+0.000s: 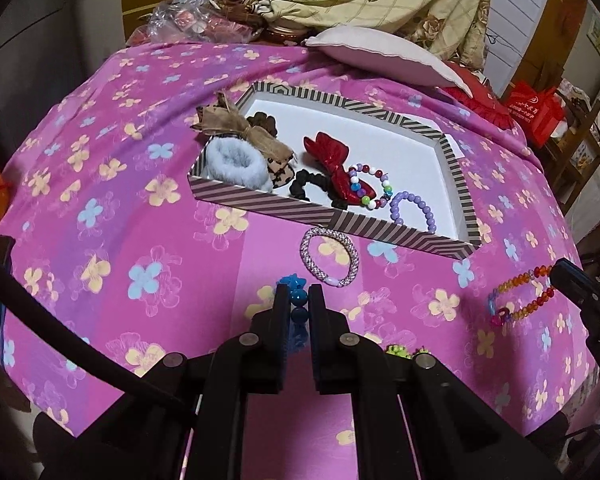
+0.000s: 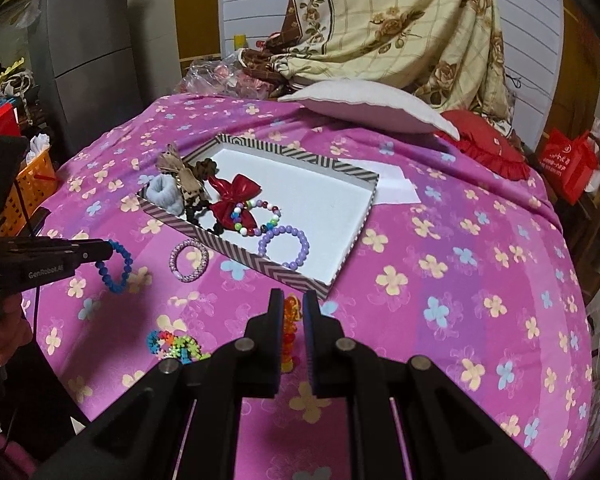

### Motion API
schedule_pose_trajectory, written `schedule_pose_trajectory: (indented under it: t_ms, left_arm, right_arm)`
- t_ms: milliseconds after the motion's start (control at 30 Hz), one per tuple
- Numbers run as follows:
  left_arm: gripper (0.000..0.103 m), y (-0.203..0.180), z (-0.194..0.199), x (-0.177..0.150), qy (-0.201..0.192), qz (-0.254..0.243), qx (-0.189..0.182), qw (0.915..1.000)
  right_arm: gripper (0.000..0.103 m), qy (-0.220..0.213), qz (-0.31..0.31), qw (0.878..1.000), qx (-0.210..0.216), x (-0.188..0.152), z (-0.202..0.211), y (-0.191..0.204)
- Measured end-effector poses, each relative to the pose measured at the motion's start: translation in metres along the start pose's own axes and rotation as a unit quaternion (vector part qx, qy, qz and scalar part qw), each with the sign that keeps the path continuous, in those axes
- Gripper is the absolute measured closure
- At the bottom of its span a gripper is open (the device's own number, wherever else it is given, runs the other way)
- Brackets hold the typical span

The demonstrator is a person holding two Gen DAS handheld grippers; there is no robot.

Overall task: Organize jewelry
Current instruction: 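Carry both held bracelets over the white tray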

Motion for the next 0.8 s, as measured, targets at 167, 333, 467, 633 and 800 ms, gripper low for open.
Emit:
schedule_pose_trajectory:
  t_ms: [167,333,467,633,800]
  left_arm:
    - [0.082,-0.003,0.004,0.003,-0.004,-0.004,0.003,1.0000]
    - [0.082,-0.005,0.006,0.009,-0.009,-0.011,0.008,0.9999]
    - [0.082,-0.006,0.006,0.015,-0.013,-0.016,0.012,0.9997]
    - [0.082,-0.008,0.003,0.023,-0.016,-0.023,0.018,0.9994]
    - [0.082,-0.011,-0.003,0.033,-0.016,-0.030,0.023,0.9992]
  right_arm:
    - [0.094,-0.004,0.007,1.000,0.003,0.007,0.002,0.005]
    - [0.094,-0.007,0.011,1.000,0.006,0.015,0.001,0.008]
    - [0.094,-0.005,0.016,1.000,0.005,0.020,-0.002,0.010]
    - [0.094,0.000,0.019,1.000,0.003,0.027,-0.011,0.007]
    - [0.094,0.006,0.018,1.000,0.005,0.034,-0.022,0.003]
Point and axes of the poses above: each gripper's, at about its wrist camera, not at the fingertips, and z roughly against the way its jaws point, y to its left, x to its top, the point moved 10 cm from there along -z, roughly the way its jaws point, and after that the axes turned 1 degree about -z, right-handed, at the moved point
